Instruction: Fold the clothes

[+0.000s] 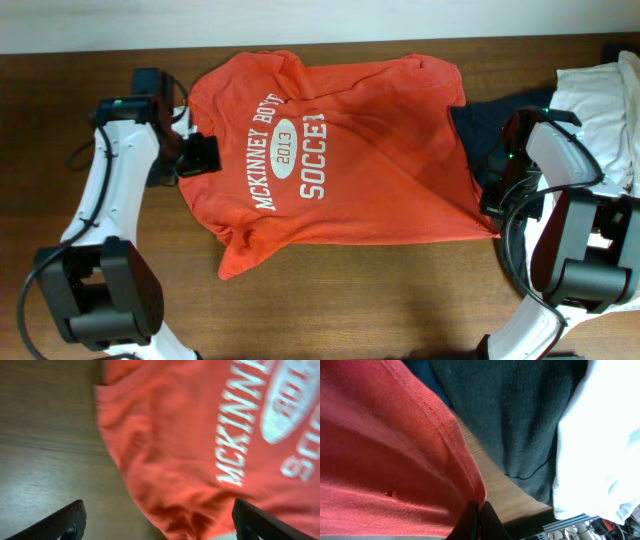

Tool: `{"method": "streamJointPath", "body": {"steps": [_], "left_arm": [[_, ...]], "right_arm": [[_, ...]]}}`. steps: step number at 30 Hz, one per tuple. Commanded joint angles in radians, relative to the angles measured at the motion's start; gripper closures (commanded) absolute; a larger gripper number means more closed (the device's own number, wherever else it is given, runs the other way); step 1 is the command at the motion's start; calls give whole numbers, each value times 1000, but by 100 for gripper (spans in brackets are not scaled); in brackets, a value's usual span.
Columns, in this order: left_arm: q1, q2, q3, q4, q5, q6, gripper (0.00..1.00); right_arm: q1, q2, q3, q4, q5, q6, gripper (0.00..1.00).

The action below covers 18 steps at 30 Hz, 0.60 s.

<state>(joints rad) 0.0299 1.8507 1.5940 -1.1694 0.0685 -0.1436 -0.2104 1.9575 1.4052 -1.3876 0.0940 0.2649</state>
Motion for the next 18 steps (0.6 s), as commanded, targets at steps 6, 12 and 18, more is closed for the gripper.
{"method": "streamJointPath", "body": {"steps": [6,12,18], "left_arm": [[69,186,-138,216,0,-50,37],[69,289,-138,288,-24,-50,71],[138,286,-107,282,-200,-49,100]], "right_arm": [[0,-16,-4,15,31,1,96],[0,-16,-4,18,31,1,96],[2,-16,-4,35,-2,1,96]]}}
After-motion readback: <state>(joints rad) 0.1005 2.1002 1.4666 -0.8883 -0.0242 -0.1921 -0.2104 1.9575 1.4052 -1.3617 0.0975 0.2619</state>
